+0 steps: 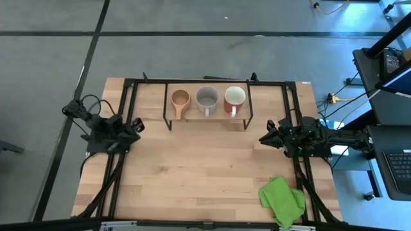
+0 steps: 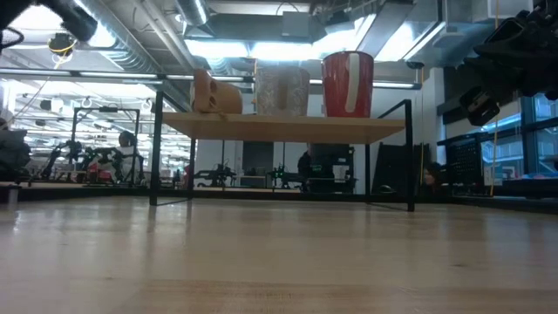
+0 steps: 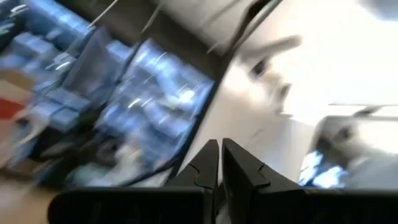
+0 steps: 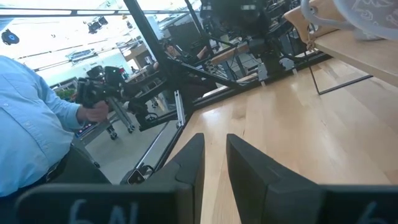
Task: Stack small to large cups/mugs on shelf
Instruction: Return to Home Position
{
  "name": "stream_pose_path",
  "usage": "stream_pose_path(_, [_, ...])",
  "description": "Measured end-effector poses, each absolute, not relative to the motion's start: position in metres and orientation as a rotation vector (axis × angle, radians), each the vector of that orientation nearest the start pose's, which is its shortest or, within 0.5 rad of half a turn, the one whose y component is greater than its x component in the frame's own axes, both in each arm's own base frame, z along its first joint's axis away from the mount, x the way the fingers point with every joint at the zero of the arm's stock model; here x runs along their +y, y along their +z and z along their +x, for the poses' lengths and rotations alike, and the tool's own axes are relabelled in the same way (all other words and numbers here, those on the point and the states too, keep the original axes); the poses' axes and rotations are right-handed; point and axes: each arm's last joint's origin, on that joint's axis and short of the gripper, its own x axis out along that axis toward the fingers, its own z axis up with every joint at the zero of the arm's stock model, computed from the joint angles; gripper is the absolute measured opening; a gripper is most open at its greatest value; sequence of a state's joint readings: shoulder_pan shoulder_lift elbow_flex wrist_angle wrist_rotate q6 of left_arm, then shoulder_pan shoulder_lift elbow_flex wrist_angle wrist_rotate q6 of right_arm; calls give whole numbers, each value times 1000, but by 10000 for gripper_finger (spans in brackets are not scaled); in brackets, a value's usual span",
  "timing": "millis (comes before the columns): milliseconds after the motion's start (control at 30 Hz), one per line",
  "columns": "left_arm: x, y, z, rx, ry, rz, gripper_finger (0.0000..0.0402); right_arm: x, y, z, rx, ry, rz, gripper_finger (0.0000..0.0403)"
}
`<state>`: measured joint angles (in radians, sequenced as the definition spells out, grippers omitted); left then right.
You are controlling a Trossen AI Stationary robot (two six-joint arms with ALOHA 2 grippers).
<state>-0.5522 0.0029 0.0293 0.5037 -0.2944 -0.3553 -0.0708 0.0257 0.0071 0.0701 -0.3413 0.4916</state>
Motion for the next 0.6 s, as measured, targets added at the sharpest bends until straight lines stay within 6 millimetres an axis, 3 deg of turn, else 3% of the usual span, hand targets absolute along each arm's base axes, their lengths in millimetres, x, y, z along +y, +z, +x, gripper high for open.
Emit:
stream_pose_path(267, [-33,240,57,-719,-572,-492,14,3,171,98,17,277,478,69])
stream_pose_path(600, [-40,218,72,-476,-498,-506,14,3,171,98,17,277,478,69])
